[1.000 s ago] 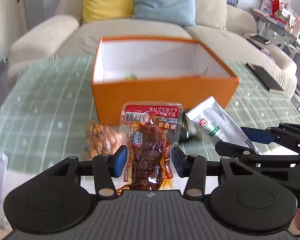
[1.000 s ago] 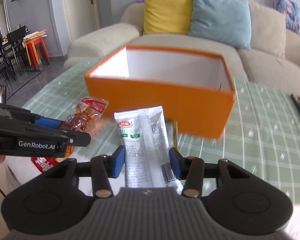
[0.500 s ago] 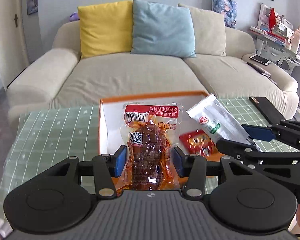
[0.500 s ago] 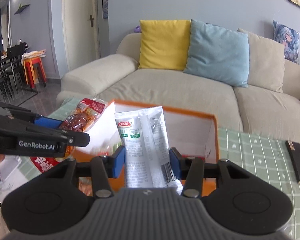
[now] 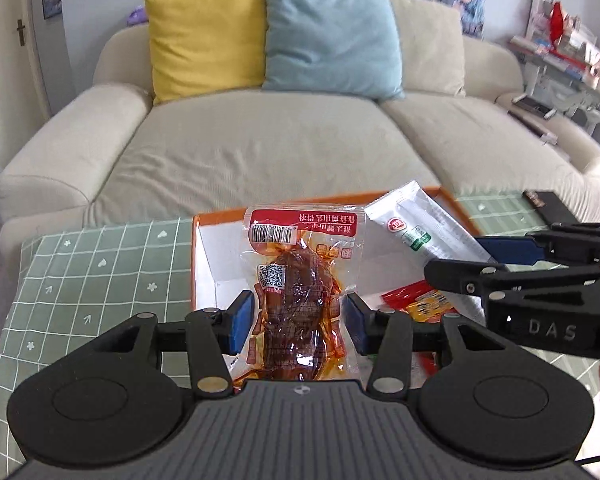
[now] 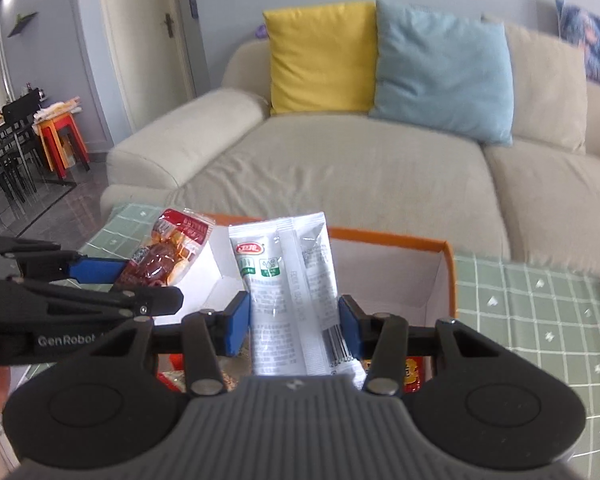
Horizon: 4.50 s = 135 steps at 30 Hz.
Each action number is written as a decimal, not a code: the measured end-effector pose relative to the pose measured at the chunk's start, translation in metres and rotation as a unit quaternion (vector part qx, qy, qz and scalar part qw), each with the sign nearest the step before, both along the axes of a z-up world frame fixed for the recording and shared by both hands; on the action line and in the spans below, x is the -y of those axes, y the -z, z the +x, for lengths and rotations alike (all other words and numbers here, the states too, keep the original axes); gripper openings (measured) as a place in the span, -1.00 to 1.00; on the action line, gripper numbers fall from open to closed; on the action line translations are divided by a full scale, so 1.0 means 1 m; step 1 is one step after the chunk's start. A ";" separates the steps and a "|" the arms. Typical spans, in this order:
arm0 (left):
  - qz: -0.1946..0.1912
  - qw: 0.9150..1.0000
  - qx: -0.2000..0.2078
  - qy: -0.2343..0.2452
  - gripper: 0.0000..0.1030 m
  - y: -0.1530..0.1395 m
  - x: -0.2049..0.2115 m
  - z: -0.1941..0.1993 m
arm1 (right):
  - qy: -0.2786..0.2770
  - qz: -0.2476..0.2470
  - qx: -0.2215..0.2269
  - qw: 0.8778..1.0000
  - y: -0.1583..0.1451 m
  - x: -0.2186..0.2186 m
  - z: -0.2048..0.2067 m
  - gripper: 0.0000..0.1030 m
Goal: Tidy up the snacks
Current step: 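Carry both held snacks over the orange box and lower them inside, then open both tools to drop the snacks in the box and withdraw, then grasp the peanut pack with left tool while right tool grasps the dark green-wrapped snack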
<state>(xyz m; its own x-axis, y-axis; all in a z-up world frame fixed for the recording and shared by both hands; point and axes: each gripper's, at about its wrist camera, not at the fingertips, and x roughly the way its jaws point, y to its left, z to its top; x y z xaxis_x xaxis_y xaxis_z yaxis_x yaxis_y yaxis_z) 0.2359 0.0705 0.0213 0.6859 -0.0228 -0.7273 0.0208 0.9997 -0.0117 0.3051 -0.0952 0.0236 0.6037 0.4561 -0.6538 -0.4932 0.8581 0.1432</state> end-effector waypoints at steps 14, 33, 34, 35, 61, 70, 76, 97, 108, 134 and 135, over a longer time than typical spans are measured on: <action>0.041 0.995 -0.086 0.009 0.06 0.063 0.007 0.054 | -0.027 -0.119 -0.089 0.988 0.066 -0.038 0.060 -0.11; 0.068 0.988 -0.137 -0.004 0.34 0.081 0.015 0.067 | -0.024 -0.173 -0.140 0.975 0.095 -0.045 0.082 -0.07; 0.070 0.988 -0.136 0.001 0.37 0.080 0.015 0.067 | -0.024 -0.173 -0.141 0.974 0.095 -0.044 0.082 -0.06; 0.074 0.988 -0.134 0.004 0.39 0.080 0.016 0.066 | -0.022 -0.173 -0.142 0.974 0.094 -0.043 0.083 -0.04; 0.065 0.995 0.061 -0.050 0.46 -0.017 0.023 -0.047 | 0.035 -0.088 0.028 0.995 -0.005 0.003 -0.024 0.41; 0.048 0.994 0.086 -0.047 0.46 -0.020 0.030 -0.106 | 0.061 -0.019 0.037 0.997 0.008 0.027 -0.098 0.43; 0.031 0.996 0.077 -0.038 0.46 -0.006 0.032 -0.137 | 0.073 -0.012 0.047 0.996 0.022 0.033 -0.140 0.43; -0.056 0.996 0.020 -0.060 0.47 0.081 -0.004 -0.188 | 0.085 -0.041 -0.002 0.996 0.101 0.032 -0.183 0.43; -0.054 0.995 0.018 -0.078 0.57 0.096 -0.023 -0.167 | 0.071 -0.059 -0.015 0.996 0.118 0.016 -0.171 0.42; -0.114 0.988 -0.047 -0.088 0.55 0.126 -0.047 -0.122 | 0.039 -0.082 -0.034 0.995 0.148 -0.038 -0.106 0.08; -0.117 0.988 -0.049 -0.083 0.50 0.125 -0.046 -0.123 | 0.038 -0.084 -0.031 0.995 0.147 -0.038 -0.109 0.07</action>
